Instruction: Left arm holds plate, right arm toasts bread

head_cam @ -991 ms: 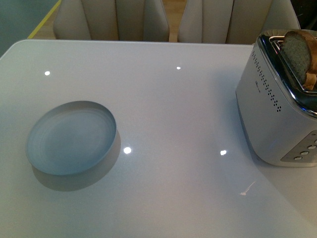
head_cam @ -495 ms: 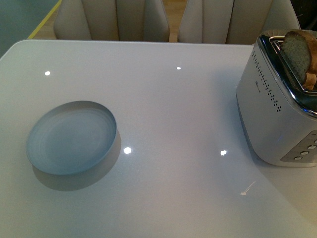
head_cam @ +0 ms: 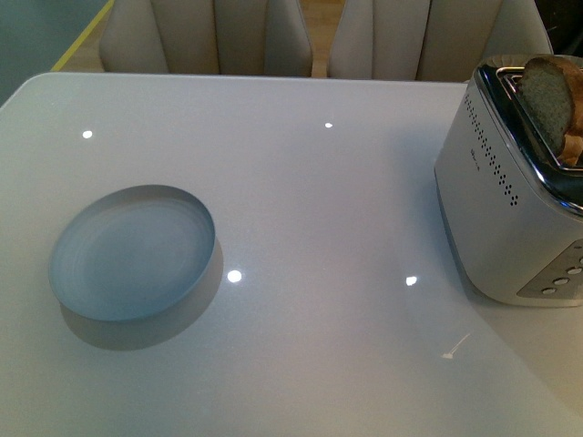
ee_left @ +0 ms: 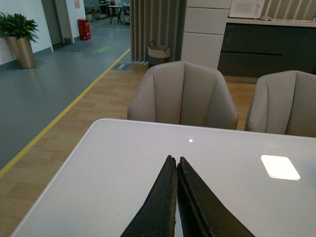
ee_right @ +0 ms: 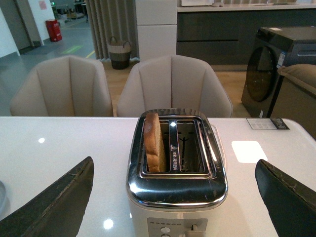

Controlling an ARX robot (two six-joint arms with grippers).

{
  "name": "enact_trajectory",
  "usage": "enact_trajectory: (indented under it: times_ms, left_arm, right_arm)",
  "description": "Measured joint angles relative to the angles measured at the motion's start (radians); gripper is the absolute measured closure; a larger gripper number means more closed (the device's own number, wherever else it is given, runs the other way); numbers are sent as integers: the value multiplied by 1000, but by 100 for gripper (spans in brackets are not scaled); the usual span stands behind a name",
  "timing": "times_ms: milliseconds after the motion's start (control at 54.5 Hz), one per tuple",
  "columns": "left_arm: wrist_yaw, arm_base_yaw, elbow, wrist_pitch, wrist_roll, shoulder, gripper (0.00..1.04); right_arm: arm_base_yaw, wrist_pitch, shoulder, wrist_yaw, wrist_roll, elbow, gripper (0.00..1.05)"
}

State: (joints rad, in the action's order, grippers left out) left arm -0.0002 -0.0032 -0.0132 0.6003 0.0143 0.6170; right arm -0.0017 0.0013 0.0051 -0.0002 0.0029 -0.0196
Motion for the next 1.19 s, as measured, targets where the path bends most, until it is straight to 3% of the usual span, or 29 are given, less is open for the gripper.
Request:
enact_trajectory:
  times_ms: [422,1064,1193]
  left_arm:
    - [0,0,0,-228,0,-243,102]
    - [0,0,0,-425,0,-442,102]
    - [0,0,0,-592,-2,-597,102]
  right_arm:
    - [0,0,0,0,0,0,9]
    - [0,0,0,0,0,0,9]
    - [0,0,0,0,0,0,9]
